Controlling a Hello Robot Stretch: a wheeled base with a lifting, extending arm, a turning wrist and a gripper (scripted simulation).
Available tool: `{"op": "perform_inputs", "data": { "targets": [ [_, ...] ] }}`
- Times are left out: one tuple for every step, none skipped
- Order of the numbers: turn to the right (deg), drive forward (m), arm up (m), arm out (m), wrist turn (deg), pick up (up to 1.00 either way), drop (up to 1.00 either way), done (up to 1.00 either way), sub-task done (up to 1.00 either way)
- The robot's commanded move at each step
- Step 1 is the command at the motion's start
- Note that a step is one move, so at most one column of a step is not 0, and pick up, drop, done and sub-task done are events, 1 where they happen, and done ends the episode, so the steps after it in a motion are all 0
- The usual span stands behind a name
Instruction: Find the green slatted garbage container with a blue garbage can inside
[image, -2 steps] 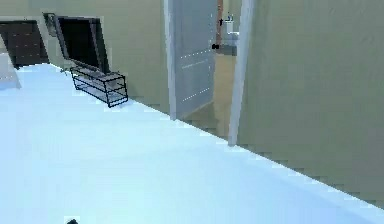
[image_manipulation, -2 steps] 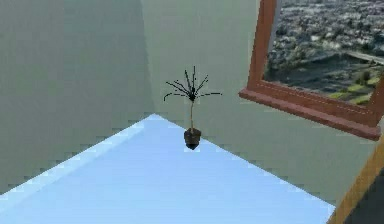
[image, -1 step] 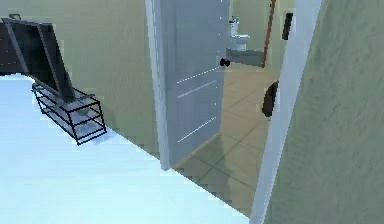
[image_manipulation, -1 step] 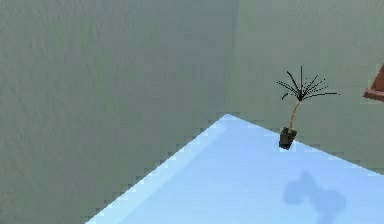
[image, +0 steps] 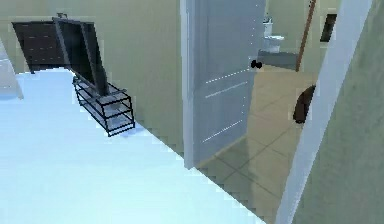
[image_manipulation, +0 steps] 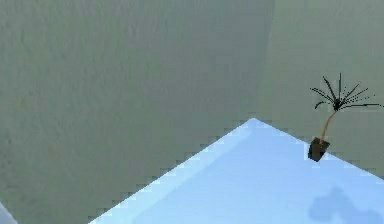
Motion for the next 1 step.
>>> {"op": "perform_inputs", "data": {
  "targets": [
    [0.0, 0.15, 0.0, 0.0, 0.0, 0.0, 0.0, 0.0, 0.0]
  ]
}}
